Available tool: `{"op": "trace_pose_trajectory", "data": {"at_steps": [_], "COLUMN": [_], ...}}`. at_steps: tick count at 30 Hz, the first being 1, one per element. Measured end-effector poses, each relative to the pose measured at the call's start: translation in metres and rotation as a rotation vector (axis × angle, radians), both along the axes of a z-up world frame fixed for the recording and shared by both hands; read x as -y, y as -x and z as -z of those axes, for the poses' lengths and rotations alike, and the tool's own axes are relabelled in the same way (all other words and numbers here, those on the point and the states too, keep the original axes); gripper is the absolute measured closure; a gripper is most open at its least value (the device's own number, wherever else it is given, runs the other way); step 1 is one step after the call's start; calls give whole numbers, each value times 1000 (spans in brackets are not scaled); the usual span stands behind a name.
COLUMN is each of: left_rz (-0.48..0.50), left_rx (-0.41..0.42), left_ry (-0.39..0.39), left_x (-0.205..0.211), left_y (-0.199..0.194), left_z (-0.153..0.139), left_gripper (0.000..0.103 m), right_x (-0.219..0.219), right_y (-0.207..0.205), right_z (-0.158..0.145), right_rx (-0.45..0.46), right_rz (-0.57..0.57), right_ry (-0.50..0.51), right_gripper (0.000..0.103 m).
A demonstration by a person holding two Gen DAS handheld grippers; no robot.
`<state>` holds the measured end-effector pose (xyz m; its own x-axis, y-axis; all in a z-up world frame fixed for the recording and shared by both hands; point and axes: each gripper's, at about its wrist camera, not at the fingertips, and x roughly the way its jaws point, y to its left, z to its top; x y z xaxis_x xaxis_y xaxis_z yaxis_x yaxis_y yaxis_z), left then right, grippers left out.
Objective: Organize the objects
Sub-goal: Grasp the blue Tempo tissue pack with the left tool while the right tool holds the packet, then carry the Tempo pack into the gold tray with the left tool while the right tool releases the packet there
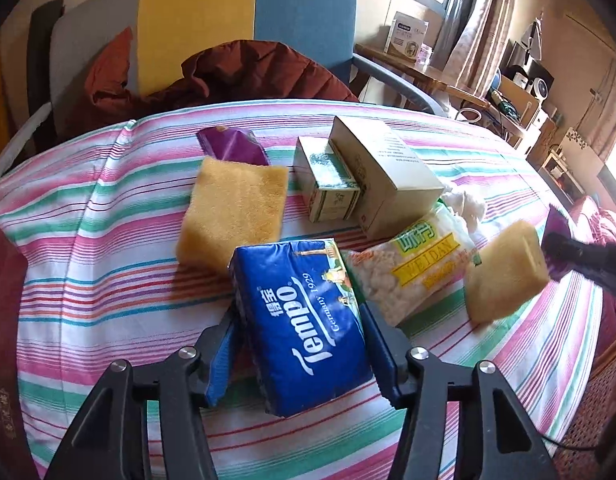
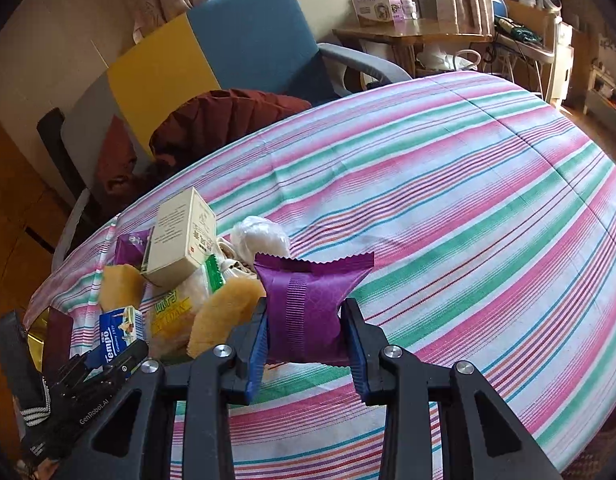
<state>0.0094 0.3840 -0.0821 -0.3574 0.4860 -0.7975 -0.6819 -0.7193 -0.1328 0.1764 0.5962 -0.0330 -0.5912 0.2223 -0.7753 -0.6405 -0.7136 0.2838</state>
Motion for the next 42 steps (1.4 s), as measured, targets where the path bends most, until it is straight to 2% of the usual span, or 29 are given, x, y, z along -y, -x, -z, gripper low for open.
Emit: {"op": "trace_pose_trajectory", "data": {"at_steps": [4,7,10,19,33,42], "left_rz": [-18,-24,-36,-56,-58,-53], "left_rx": [-18,-41,-42,-46,-31,-31], "left_ry": [-20,-26,-37,-43,-52,-108], "left_x": [20,34,47,67,80,94], "left_y": [-6,-13,-18,-28,-40,-48], "left_z": [0,0,-1,-1,-5,-24], "left_gripper": [46,46,46,47,49,49], "right_x": [13,24,42,76,92,101], "right_y": [4,8,14,19,20,24], "right_z": [-6,-8,-13,-28,-35,-31], "right_rx": [-60,-126,-149,-161,-115,-71], "right_rz": [-55,-124,-191,-288,-306,-312], "right_ry": [10,70,73,-43,-189,-254], "right_gripper": [68,68,68,68,68,68]}}
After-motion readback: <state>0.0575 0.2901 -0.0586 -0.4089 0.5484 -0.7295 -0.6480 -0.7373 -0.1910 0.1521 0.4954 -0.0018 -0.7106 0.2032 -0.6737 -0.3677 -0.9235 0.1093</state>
